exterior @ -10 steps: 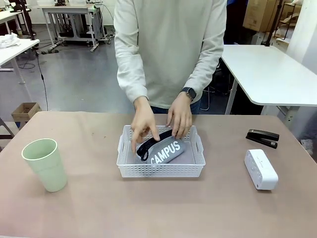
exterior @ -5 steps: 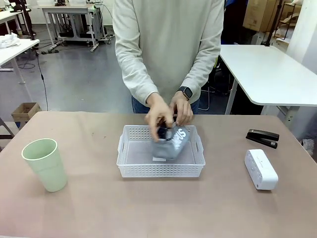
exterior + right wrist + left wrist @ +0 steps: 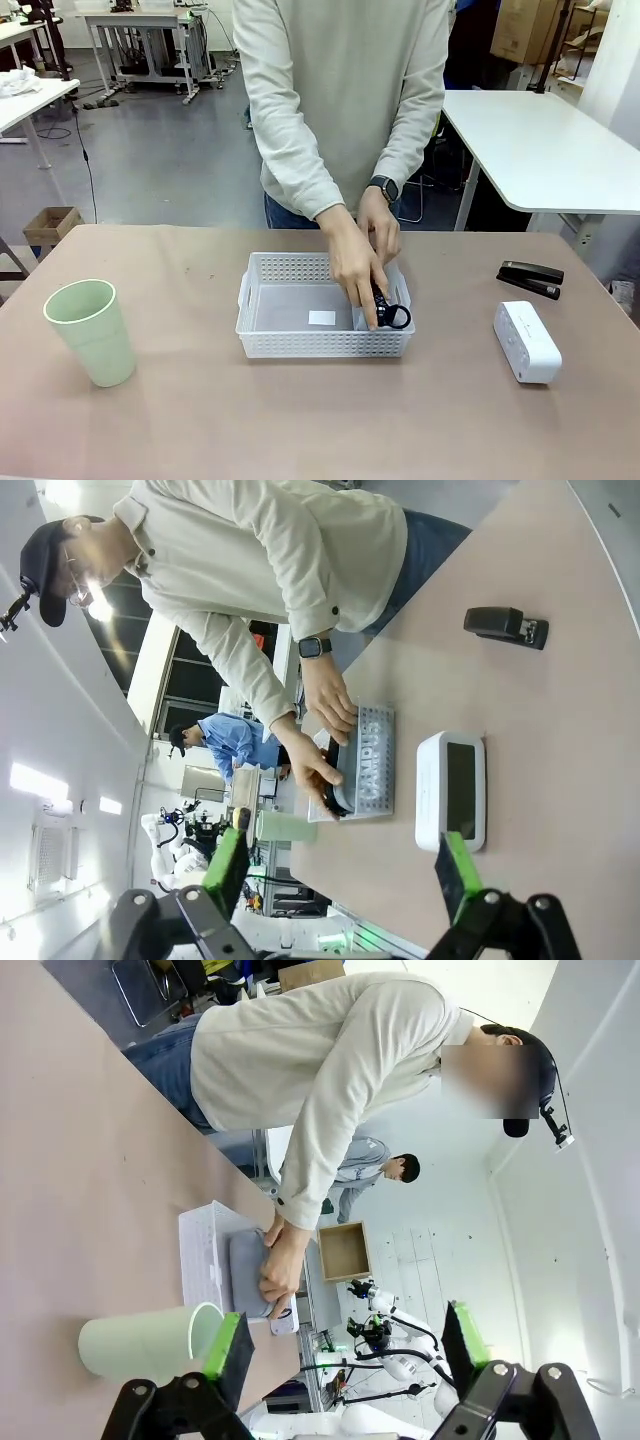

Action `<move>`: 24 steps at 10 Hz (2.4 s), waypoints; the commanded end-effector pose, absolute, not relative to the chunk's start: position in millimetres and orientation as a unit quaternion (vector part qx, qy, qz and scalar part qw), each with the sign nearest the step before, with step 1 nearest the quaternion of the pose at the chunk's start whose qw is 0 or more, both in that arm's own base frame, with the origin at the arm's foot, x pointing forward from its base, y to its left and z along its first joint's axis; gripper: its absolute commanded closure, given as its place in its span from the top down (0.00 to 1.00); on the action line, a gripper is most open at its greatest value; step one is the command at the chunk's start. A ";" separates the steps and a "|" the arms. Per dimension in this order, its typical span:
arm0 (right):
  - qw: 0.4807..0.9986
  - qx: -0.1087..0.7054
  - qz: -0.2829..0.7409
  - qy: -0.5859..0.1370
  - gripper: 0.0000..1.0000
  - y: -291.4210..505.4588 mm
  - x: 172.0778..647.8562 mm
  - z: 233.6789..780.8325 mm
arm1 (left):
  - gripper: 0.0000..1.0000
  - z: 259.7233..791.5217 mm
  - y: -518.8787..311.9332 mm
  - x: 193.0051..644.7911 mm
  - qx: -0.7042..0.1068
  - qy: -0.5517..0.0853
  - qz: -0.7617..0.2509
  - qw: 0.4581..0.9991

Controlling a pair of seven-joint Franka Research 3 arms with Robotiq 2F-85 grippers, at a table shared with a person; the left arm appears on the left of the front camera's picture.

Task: Efficiently arrange items inside the basket to fit them all.
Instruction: Pick up the Digital clock and place it inside the Organizing basket.

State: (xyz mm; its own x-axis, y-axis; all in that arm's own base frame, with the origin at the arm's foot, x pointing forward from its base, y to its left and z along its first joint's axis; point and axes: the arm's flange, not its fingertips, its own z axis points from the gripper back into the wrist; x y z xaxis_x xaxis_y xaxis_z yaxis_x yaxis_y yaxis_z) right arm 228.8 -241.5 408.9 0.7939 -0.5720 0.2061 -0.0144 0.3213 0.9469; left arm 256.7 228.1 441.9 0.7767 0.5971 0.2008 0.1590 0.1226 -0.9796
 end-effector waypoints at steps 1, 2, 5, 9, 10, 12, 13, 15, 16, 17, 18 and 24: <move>0.763 0.556 -0.172 -0.281 1.00 -243.0 231.0 410.0 | 1.00 441.8 229.7 254.9 -0.643 -0.299 0.147 0.690; 0.763 0.556 -0.172 -0.281 1.00 -243.0 231.0 410.0 | 1.00 441.8 229.7 254.9 -0.643 -0.299 0.147 0.690; 0.763 0.556 -0.172 -0.281 1.00 -243.0 231.0 410.0 | 1.00 441.8 229.7 254.9 -0.643 -0.299 0.147 0.690; 0.768 0.553 -0.182 -0.266 1.00 -241.8 228.0 409.1 | 1.00 441.8 229.7 254.9 -0.643 -0.299 0.147 0.690; 0.800 0.509 -0.184 -0.259 1.00 -219.5 232.1 418.1 | 1.00 441.8 229.7 254.9 -0.643 -0.299 0.147 0.690; 0.863 0.425 -0.103 -0.252 1.00 -153.2 246.2 451.7 | 1.00 441.8 229.7 254.9 -0.643 -0.299 0.147 0.690; 0.899 0.341 -0.114 -0.250 1.00 -122.5 254.7 456.4 | 1.00 441.8 229.7 254.9 -0.643 -0.299 0.147 0.690; 0.943 0.243 -0.063 -0.217 1.00 -60.0 273.6 453.2 | 1.00 441.8 229.7 254.9 -0.643 -0.299 0.147 0.690; 0.956 0.218 -0.029 -0.193 1.00 -30.7 284.0 452.2 | 1.00 441.8 229.7 254.9 -0.643 -0.299 0.147 0.690; 0.964 0.193 -0.002 -0.181 1.00 -6.3 292.8 451.9 | 1.00 441.8 229.7 254.9 -0.643 -0.299 0.147 0.690; 0.974 0.162 0.011 -0.161 1.00 16.8 300.5 448.0 | 1.00 441.8 229.7 254.9 -0.643 -0.299 0.147 0.690; 0.985 0.027 -0.013 -0.168 1.00 56.3 299.6 417.9 | 1.00 441.8 229.7 254.9 -0.643 -0.299 0.147 0.690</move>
